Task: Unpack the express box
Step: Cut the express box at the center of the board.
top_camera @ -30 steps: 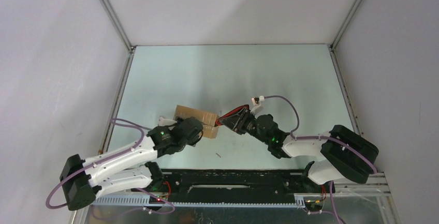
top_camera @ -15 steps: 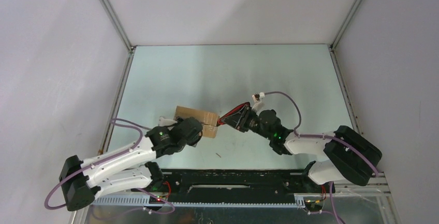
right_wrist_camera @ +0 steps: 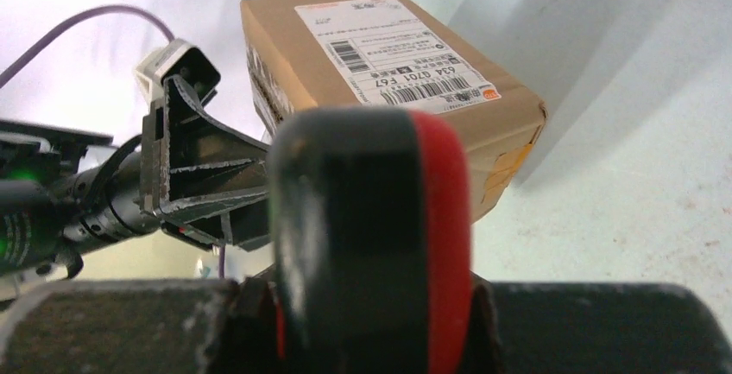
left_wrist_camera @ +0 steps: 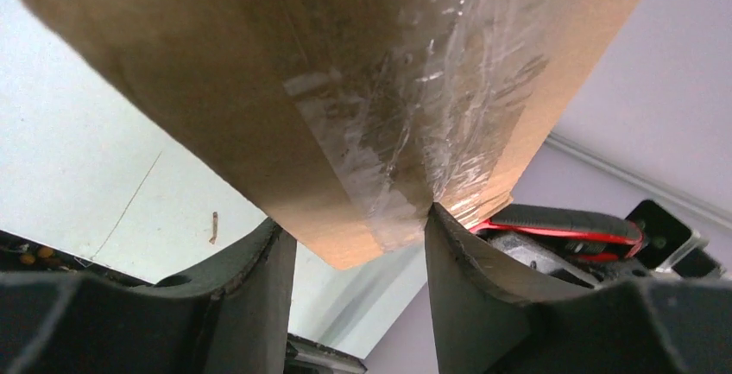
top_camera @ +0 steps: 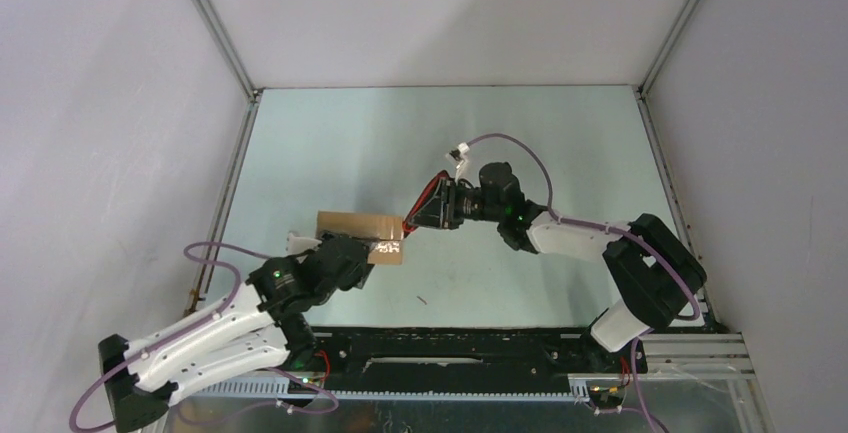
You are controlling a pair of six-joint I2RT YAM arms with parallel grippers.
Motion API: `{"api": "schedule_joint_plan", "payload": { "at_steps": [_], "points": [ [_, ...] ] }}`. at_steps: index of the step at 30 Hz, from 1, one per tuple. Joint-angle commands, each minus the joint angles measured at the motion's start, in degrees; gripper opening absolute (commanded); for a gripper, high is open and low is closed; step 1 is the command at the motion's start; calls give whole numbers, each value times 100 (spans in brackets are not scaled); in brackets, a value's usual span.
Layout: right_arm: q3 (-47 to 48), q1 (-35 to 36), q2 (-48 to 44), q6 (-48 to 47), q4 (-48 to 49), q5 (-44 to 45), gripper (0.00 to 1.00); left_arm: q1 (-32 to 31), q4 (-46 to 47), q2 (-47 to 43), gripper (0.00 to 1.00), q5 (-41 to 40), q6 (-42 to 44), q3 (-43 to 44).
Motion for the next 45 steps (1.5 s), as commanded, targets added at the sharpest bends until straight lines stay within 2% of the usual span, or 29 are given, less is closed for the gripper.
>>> {"api": "schedule_joint_plan", "payload": {
  "at_steps": [1,3,4,7,10,14,17,20,22,24,26,28,34,39,45],
  "points": [
    [500,-180,140,-1016,-1057,-200,0,26,7,-645,26,-441,944,-128],
    [580,-191,62,-1136,-1263,-152,0,99,186,-804,44,-488,1937,39],
    [646,-196,25,-1218,-1380,-110,0,111,22,-837,54,-506,2160,174],
    [973,-191,-15,-1548,-1953,50,0,264,-192,-847,69,-352,3095,614],
    [1363,-182,96,-1910,-2724,228,0,660,-217,-610,78,344,4127,1097],
    [1417,-268,-43,-2066,-2846,127,0,1035,-171,1,83,1142,5402,1777],
    [1461,-259,-88,-2133,-2712,-249,0,1414,-338,1032,86,1517,7329,2581],
    [1538,-293,7,-2282,-2796,-401,0,1385,-1056,2257,91,1286,9138,3795],
    [1549,-378,29,-2507,-2893,-544,0,1270,-1166,2542,98,1536,10162,4162],
    [1584,-530,11,-2827,-3037,-651,0,986,-1145,2633,100,1891,10972,4341],
    [1637,-668,13,-3021,-3233,-778,0,624,-1031,2662,100,2066,11554,4344],
    [1663,-779,33,-3032,-3186,-1020,0,607,-965,2699,100,2613,11907,4262],
    [1643,-801,34,-3260,-3368,-1266,0,455,636,1845,100,3711,13056,2762],
    [1594,-808,-49,-3239,-3332,-1293,0,460,1763,1617,100,3974,13840,1822],
    [1464,-816,-31,-3061,-3148,-1321,0,475,2116,1972,100,4251,14280,1348]
  ]
}}
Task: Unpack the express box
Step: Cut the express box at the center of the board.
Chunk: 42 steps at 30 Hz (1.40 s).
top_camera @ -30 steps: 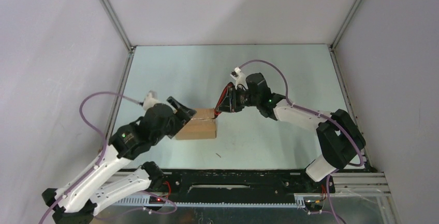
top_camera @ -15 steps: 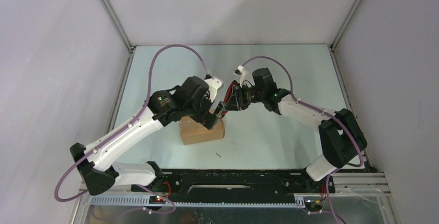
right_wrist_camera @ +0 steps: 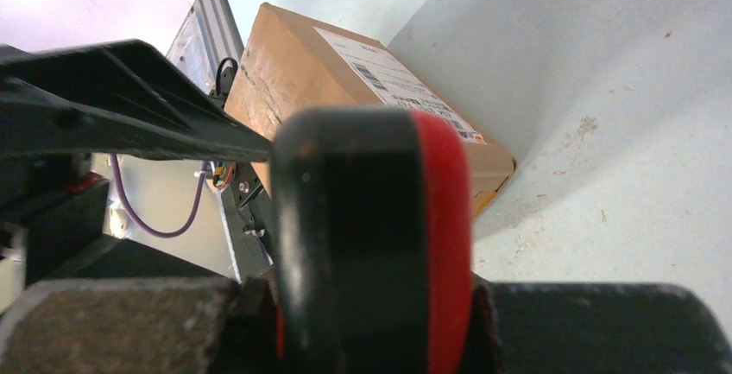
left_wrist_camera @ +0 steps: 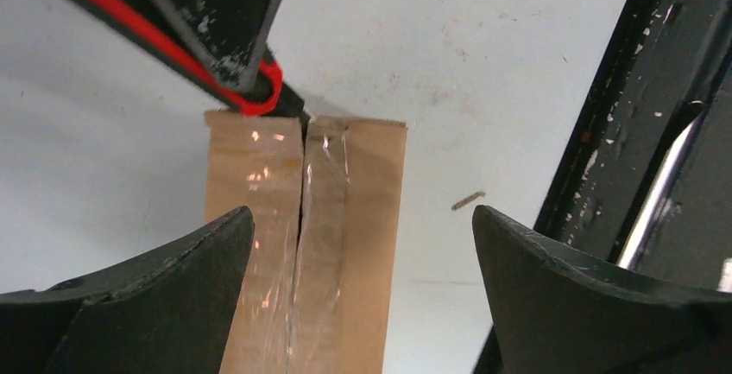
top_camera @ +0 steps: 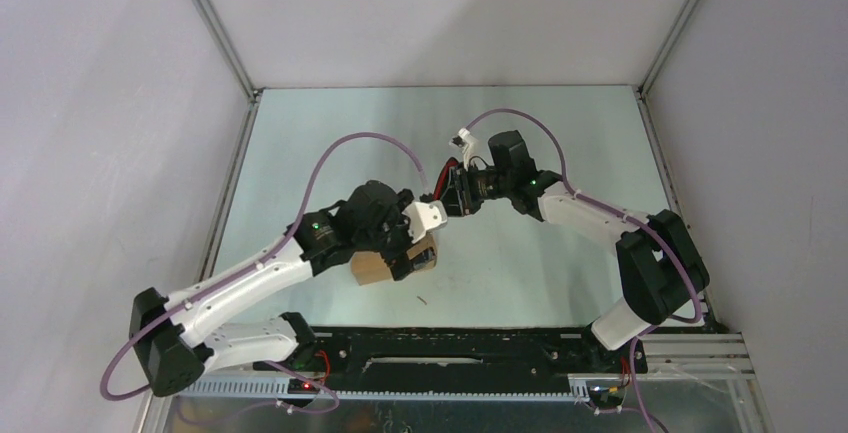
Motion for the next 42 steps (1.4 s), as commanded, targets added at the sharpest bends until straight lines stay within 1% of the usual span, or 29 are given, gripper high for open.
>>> {"api": "schedule_joint_plan", "payload": {
  "at_steps": [1,3,5,9,12,18,23,25,28,31,33,36,37,38,40,42],
  "points": [
    [-8,4,-88,-74,-5,-58,0,1,965,65,100,266,675,-539],
    [-28,7,-87,-3,228,-79,0,51,1334,-3,99,133,858,-857],
    [-36,3,-109,42,298,-124,0,164,1537,-6,97,246,914,-1026],
    [-36,2,-97,115,350,-168,0,169,1744,-50,90,199,1108,-1268],
    [-89,5,-98,162,432,-181,0,175,1929,-118,83,272,1013,-1368],
    [-150,-1,-15,256,578,-144,0,51,1478,-124,72,509,744,-1244],
    [-187,6,10,337,686,-164,0,-133,988,-152,69,486,608,-1357],
    [-203,9,5,372,719,-165,0,-155,969,-164,68,467,509,-1399],
    [-203,2,33,413,763,-168,0,-158,1007,-88,63,361,517,-1440],
    [-244,2,44,508,843,-144,0,-159,1236,-6,52,242,479,-1479],
    [-262,0,32,577,852,-91,0,-163,1358,54,47,196,442,-1534],
    [-374,9,-42,761,1054,-88,0,-159,1418,65,30,139,339,-1551],
    [-394,7,-50,816,1089,-93,0,-165,1399,49,31,174,307,-1546],
    [-408,7,-60,855,1117,-101,0,-160,1391,31,39,227,269,-1529],
    [-437,1,-70,929,1183,-113,0,-166,1369,25,49,312,188,-1493],
    [-441,3,-87,951,1181,-113,0,-182,1331,78,63,333,139,-1479]
  ]
}}
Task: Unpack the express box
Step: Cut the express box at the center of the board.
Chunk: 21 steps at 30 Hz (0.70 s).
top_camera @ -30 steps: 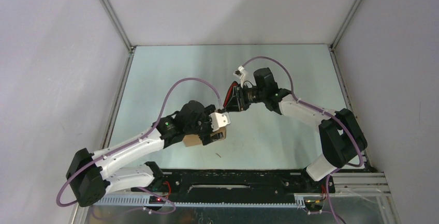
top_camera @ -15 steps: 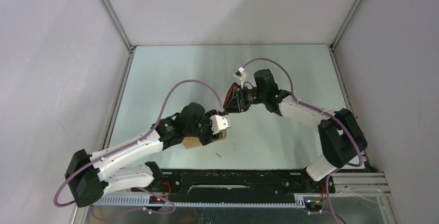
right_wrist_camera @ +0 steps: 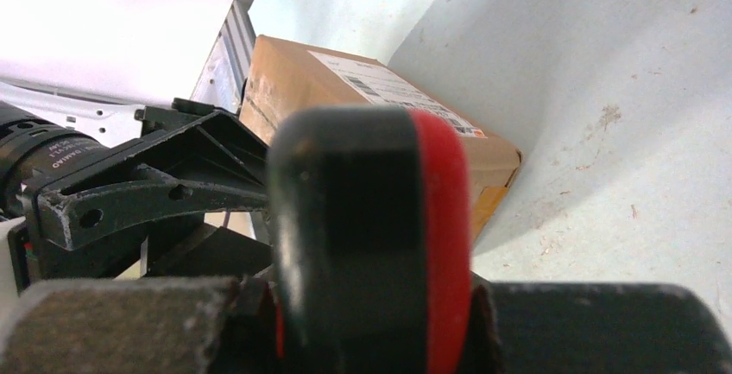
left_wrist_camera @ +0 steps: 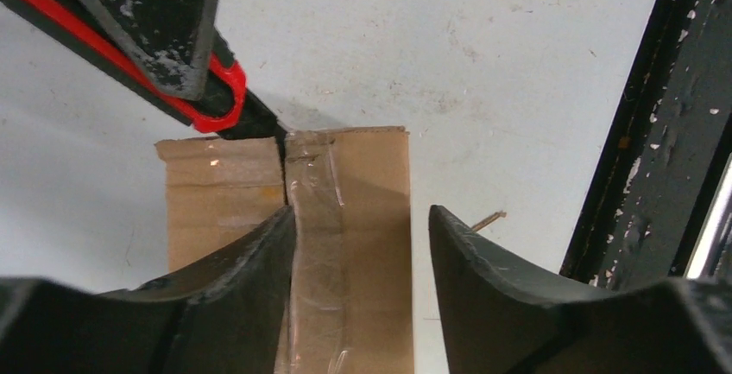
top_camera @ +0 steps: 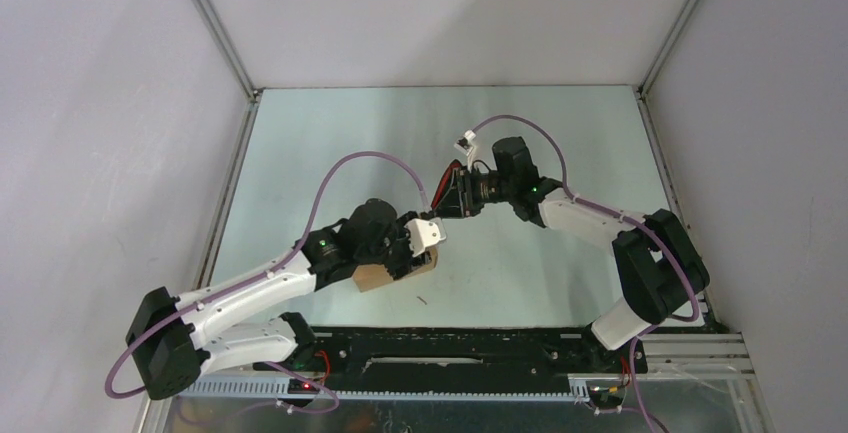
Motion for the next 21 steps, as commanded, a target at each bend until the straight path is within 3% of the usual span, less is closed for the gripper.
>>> {"api": "schedule_joint_plan", "payload": {
  "at_steps": [1,4,9,14,16,21],
  "points": [
    [-32,43,-110,171,434,26,0,-130,-252,179,66,258,-214,-180],
    [-56,46,-126,190,467,42,0,-141,-252,225,64,287,-204,-155],
    [-56,45,-125,242,516,14,0,-146,-112,315,49,58,-194,-213],
    [-88,66,-243,266,502,34,0,-151,11,388,50,-171,-367,-116],
    [-142,73,-287,352,560,38,0,-150,93,377,40,-208,-330,-61],
    [-428,62,-443,748,616,370,0,-224,705,315,1,-882,-651,-1]
  ]
}}
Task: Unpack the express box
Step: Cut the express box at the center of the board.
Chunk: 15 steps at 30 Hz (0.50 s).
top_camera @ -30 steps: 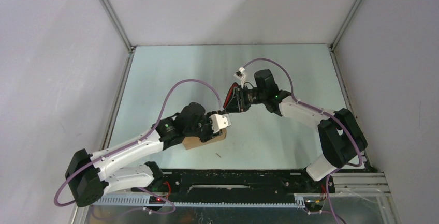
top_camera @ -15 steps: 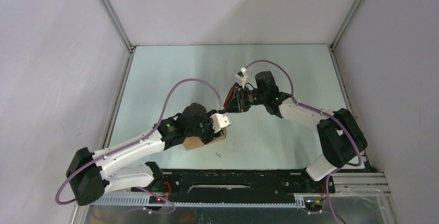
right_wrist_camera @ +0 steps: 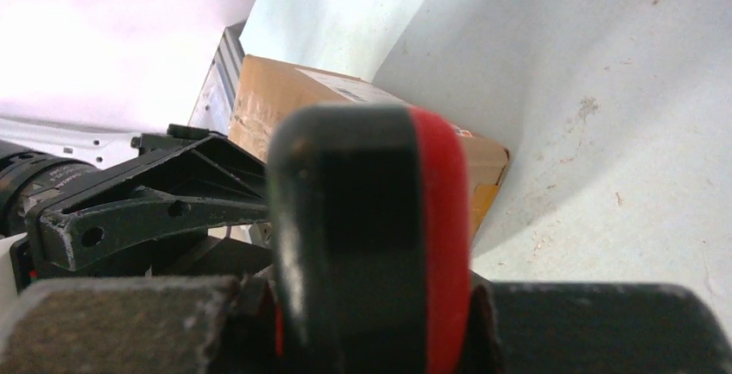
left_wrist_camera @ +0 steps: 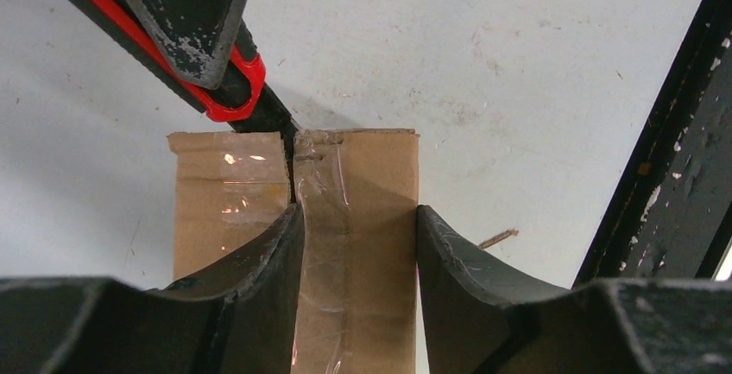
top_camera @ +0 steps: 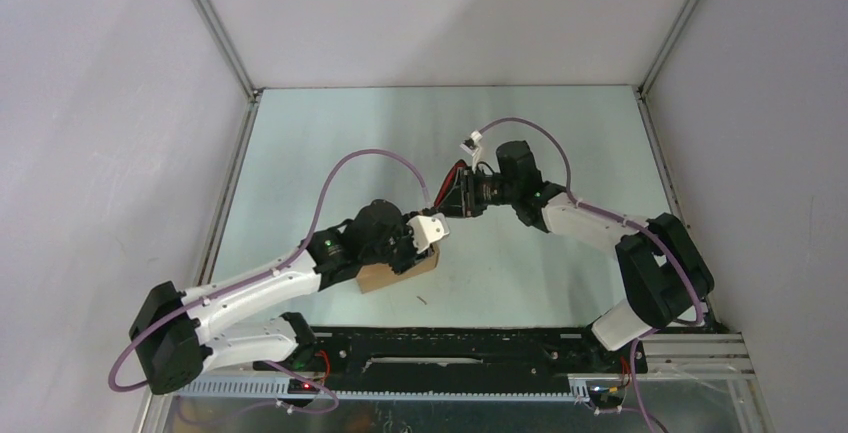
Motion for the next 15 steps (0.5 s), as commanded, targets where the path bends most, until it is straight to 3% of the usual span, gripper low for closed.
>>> {"api": "schedule_joint_plan", "payload": {
  "at_steps": [1,7,15],
  "points": [
    [-289,55,-389,540,399,159,0,-188,640,84,0,-681,-336,-16],
    [-953,-190,-428,1594,1575,222,0,-360,1278,-399,0,-1067,-264,-382],
    [-1097,-518,-26,2188,2438,-222,0,-906,1962,-846,0,-1859,363,-974]
  ]
}}
